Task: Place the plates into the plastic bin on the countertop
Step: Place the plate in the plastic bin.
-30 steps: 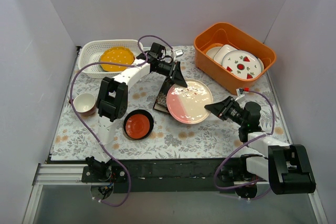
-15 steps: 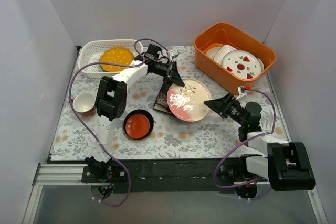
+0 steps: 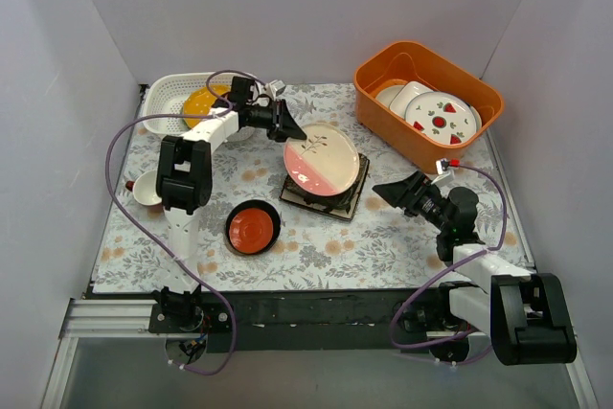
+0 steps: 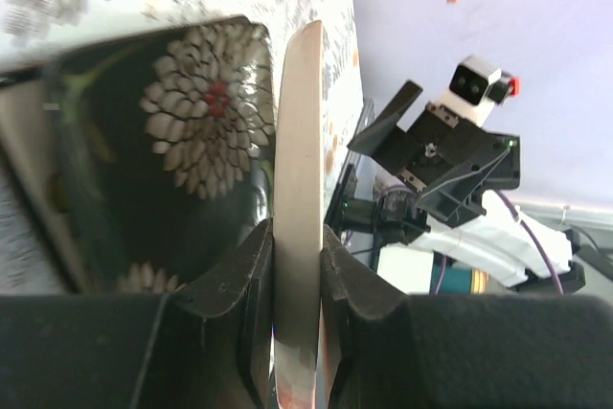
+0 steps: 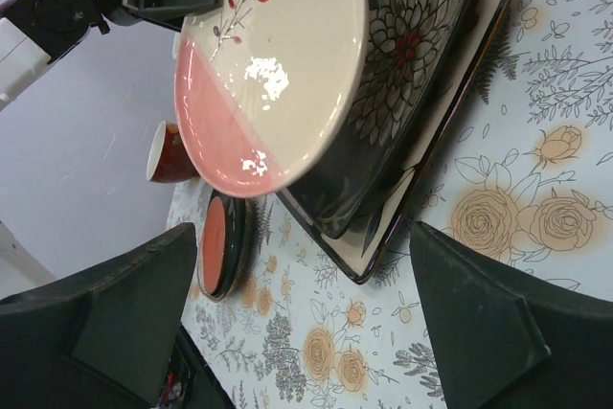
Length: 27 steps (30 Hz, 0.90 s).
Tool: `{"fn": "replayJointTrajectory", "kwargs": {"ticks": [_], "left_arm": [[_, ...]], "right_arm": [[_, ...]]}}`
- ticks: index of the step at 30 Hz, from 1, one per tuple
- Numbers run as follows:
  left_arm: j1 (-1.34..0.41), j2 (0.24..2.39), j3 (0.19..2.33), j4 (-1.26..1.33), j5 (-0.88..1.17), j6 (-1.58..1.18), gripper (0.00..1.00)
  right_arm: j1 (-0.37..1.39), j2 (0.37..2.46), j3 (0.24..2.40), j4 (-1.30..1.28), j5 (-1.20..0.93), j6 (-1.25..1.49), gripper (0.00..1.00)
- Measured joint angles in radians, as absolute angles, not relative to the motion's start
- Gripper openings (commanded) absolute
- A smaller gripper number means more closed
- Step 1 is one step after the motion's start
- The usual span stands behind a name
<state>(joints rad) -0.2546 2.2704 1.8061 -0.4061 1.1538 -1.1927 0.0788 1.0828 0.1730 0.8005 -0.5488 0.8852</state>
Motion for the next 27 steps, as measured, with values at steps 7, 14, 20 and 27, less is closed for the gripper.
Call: {"fn": "replayJointTrajectory", "kwargs": {"ticks": [7,14,20,27], "left_arm": [[-0.196,2.261,1.806,-0.375,1.146,-1.214,0.00],[-0.193,2.260,1.786,-0.353,1.146,-1.238,0.00],[-0.183,2.259,1.772,-0.330,1.147,-1.257,0.00],[-0.131,2.221,1.684,-0.208,1.148,-1.335,0.00]], "right_arm": [[0.079,1.080,0.174,0.769,-0.545,0.871,0.98],[0.079,1.084,0.178,0.758,-0.547,0.864,0.98],[0.079,1.092,0.190,0.757,-0.550,0.856,0.98],[0.079,1.145,0.192,0.772,-0.554,0.861,0.98]]}}
